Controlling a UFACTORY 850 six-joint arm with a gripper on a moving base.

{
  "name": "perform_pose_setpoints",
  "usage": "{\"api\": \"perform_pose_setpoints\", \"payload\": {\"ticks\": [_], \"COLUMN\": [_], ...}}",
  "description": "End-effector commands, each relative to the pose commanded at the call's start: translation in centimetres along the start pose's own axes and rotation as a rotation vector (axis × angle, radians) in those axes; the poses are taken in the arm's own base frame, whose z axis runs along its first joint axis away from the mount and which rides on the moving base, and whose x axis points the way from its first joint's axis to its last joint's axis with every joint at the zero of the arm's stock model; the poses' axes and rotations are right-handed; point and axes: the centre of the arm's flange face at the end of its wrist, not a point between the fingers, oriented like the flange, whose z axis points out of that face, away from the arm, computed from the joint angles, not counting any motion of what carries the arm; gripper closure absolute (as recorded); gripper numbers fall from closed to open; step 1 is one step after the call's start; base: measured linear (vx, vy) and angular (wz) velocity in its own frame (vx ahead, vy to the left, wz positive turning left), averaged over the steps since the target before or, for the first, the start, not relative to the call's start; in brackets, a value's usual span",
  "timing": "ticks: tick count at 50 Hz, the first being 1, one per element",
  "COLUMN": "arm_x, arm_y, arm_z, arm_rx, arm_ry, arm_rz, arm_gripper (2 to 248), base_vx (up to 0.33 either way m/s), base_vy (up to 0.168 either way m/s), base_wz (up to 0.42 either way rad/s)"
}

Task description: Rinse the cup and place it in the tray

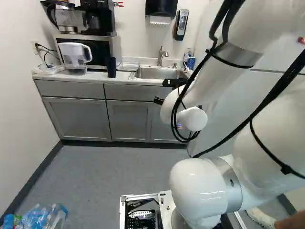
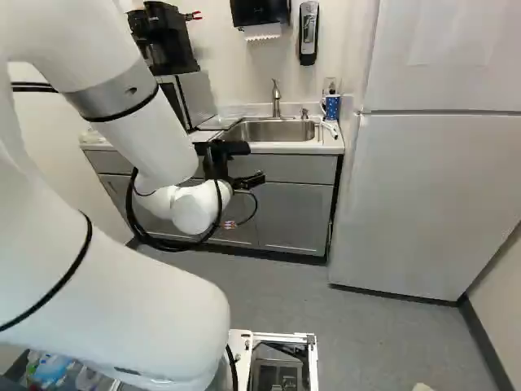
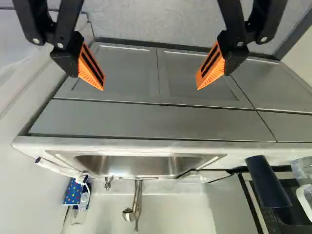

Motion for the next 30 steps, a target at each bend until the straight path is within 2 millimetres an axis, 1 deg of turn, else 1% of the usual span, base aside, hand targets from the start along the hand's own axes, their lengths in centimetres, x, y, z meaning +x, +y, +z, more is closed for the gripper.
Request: {"api": "perform_pose_setpoints", "payload": {"ticks": [30], "arm_x": [3.7], "arm_y": [0.0], "arm_z": [1.8], "arm_rx": [0.001], "arm_ry": [0.074], "arm_rz": [0.0], "arm_gripper": [3], "base_vx": [0.0], "base_vy": [0.0], "base_wz": [0.0]}}
